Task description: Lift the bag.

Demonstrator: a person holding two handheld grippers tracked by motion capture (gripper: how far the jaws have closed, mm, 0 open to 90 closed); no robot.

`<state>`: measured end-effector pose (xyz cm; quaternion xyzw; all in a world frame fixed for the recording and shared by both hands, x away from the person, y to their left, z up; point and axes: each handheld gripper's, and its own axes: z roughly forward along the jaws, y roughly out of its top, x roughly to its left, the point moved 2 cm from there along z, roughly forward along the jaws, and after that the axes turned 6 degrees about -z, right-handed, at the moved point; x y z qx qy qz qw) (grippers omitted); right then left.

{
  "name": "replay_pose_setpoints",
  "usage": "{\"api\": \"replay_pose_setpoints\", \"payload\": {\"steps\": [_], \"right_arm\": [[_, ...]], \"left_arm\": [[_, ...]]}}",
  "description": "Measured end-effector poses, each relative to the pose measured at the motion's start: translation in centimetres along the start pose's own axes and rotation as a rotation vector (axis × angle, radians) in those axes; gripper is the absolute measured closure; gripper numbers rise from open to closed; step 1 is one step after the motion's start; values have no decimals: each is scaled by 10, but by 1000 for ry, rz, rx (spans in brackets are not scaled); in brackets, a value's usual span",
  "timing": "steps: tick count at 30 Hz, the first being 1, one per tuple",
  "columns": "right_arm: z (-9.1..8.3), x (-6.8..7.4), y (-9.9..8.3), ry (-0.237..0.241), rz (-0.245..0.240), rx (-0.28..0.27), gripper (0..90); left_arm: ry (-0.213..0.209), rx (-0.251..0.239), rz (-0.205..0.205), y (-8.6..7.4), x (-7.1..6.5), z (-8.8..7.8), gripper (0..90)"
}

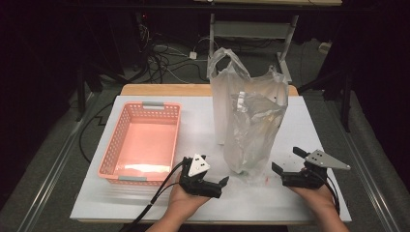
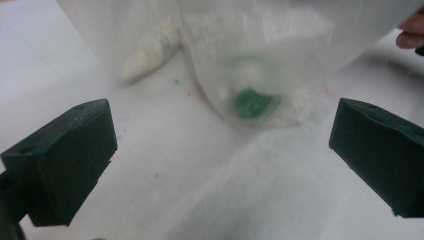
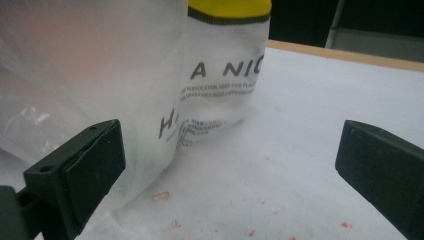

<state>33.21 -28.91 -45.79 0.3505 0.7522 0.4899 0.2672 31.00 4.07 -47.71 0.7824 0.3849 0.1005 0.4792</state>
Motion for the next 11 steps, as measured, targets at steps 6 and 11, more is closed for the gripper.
{"api": "replay_pose_setpoints", "payload": {"steps": [6,11], "right_arm": [[-3,0,-5,-16,-1,-20,1],[-4,3,-7,-16,6,-22,1]], "left_arm": [[6,3,-13,-9,1,1,0],[4,16,-8,-12,1,2,0]]}}
